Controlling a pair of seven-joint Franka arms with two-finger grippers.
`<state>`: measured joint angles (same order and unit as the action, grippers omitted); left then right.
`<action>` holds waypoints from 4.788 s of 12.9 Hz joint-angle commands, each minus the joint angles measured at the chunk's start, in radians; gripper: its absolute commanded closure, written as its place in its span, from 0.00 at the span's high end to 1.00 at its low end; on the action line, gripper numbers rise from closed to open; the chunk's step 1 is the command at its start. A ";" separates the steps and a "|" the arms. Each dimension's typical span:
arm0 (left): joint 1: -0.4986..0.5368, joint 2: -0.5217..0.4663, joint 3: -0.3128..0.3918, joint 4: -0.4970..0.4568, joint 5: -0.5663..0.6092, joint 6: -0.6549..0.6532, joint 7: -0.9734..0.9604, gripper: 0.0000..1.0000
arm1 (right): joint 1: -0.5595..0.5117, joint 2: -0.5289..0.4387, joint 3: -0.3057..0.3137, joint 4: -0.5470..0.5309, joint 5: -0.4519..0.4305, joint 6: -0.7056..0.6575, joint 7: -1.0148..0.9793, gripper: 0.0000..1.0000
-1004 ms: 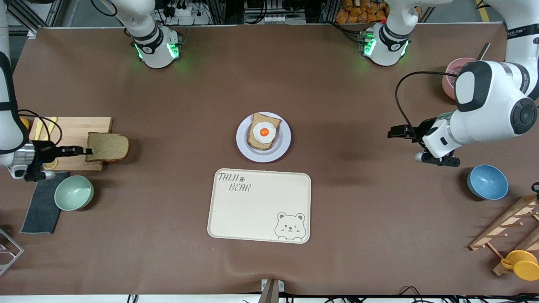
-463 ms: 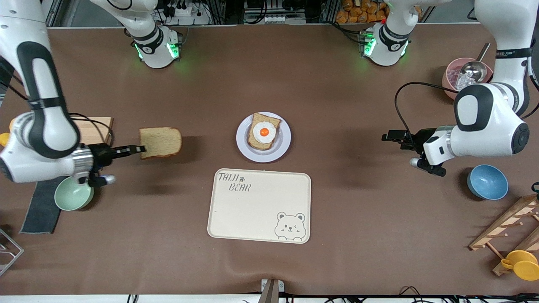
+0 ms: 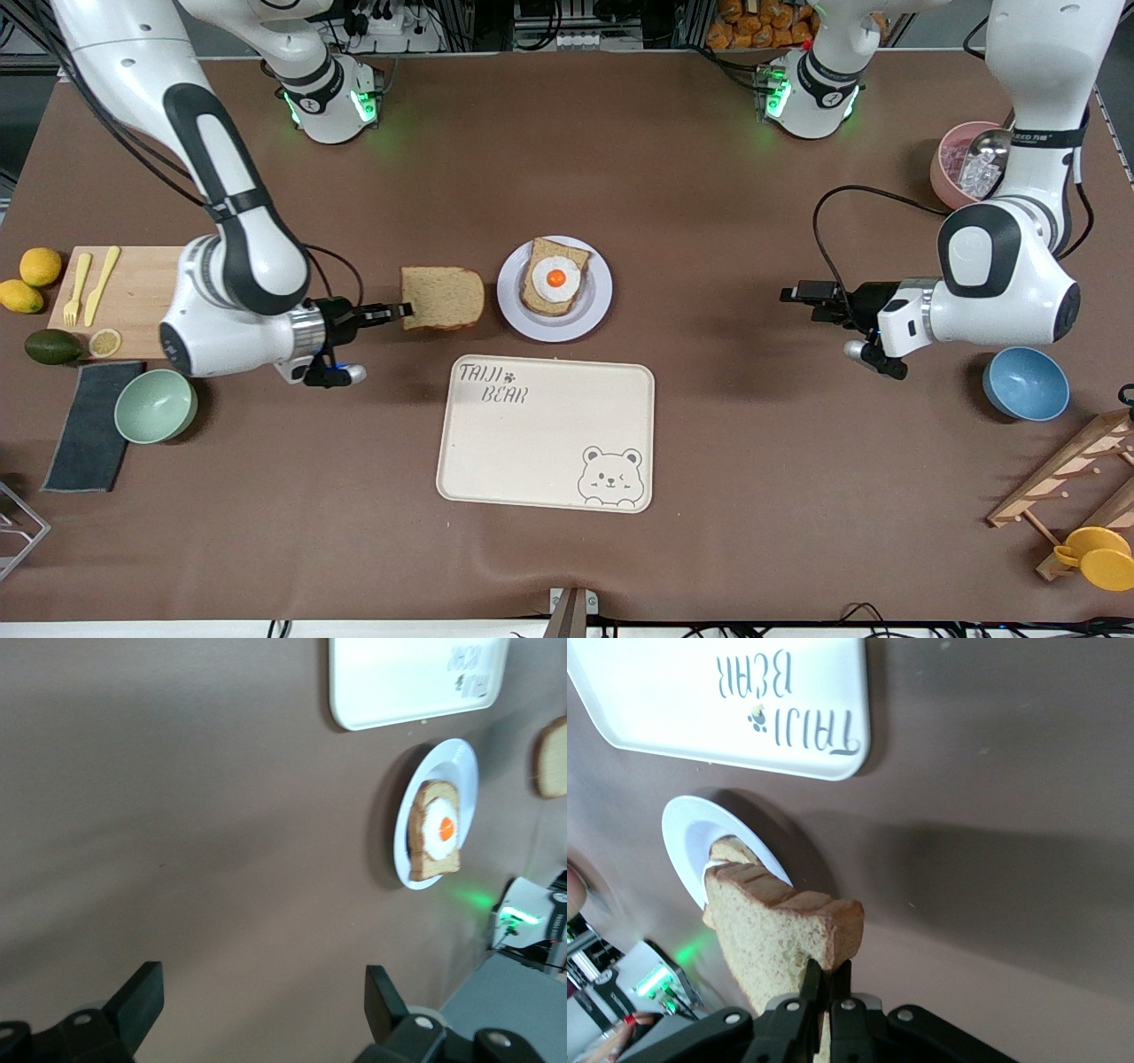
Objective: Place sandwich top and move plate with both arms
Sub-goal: 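Carry the bread over the plate with the right gripper while the left gripper approaches, then lower the bread onto the egg toast while the left gripper reaches the plate, then withdraw the right gripper while the left gripper grips the plate rim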
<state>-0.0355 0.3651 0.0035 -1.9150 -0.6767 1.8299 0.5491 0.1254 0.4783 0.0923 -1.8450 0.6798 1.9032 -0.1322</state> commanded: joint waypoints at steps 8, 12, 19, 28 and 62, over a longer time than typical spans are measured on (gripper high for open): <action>-0.001 -0.014 -0.178 -0.200 -0.296 0.231 0.101 1.00 | 0.287 -0.029 -0.012 -0.155 0.208 0.292 0.131 0.00; -0.001 -0.014 -0.253 -0.309 -0.516 0.328 0.259 1.00 | 0.336 -0.029 -0.012 -0.169 0.247 0.333 0.169 0.00; -0.180 0.069 -0.255 -0.316 -0.915 0.527 0.420 1.00 | 0.329 -0.020 -0.031 -0.149 0.242 0.333 0.207 1.00; -0.299 0.170 -0.255 -0.259 -1.245 0.594 0.547 1.00 | 0.318 -0.095 -0.238 -0.106 -0.007 0.245 0.229 1.00; -0.389 0.173 -0.255 -0.268 -1.673 0.605 0.695 0.00 | -0.194 -0.461 -0.006 0.322 -0.664 -0.381 0.230 1.00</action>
<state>-0.4262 0.5610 -0.2529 -2.1750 -2.2915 2.4175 1.2233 -0.0448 0.0346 0.0623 -1.5060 0.0305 1.5153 0.0872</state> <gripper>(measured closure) 0.947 0.000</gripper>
